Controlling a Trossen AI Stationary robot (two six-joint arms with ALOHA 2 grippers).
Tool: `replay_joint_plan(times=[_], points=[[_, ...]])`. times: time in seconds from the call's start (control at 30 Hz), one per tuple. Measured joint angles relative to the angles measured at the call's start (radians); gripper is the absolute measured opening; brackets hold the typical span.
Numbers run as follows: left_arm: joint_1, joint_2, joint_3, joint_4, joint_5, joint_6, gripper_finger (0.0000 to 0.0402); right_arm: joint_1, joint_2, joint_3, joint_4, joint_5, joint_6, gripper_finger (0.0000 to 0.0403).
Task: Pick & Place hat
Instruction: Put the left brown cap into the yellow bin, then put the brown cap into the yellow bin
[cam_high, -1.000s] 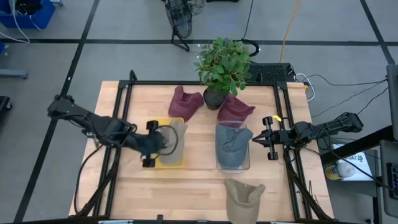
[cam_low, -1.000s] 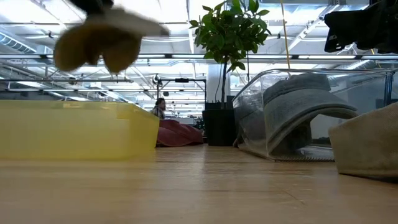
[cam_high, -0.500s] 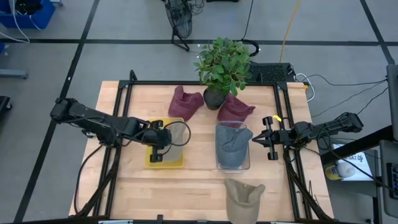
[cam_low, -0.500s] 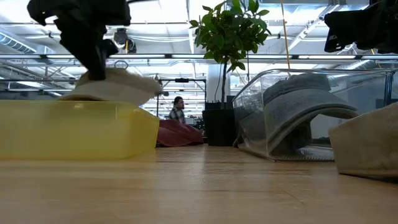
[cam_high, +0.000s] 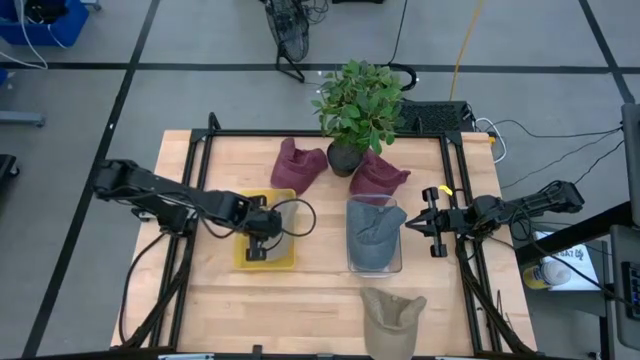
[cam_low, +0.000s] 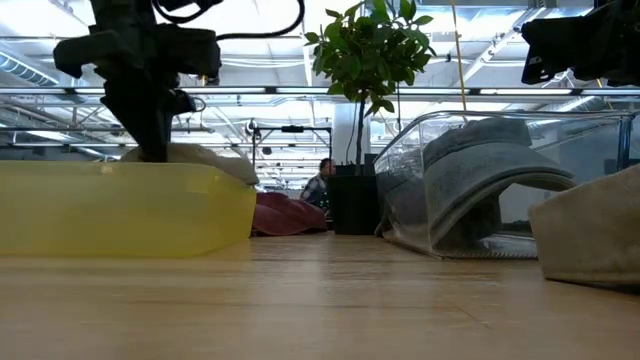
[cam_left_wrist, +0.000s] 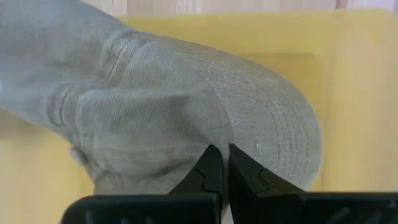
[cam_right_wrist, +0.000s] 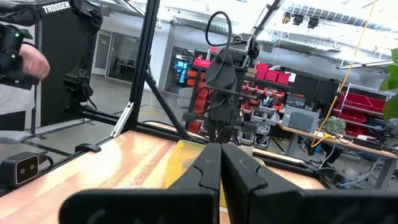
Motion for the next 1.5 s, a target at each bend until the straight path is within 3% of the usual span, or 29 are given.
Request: replay_joint_plan(times=[0.6,0.9,1.2,1.5], points=[[-0.001,0.124,0.001,-0.008,0.054,-0.044,0.0014,0.000,0.000,0.000,-0.002,0.000,0.007,0.0000],[0.001,0.118,0.001,-0.012,0.048,-0.065,0.0087,0.000,0.000,0.000,-0.002,0.000,0.006,0.0000],[0.000,0.118,0.007,-0.026,0.034,-0.078,0.0206,0.000,0.000,0.000,-0.002,0.000,0.007,0.0000],[-0.002,0.119,0.187,-0.215,-0.030,-0.092,0.0263,0.000,0.000,0.000,-0.002,0.000,0.007,0.0000]])
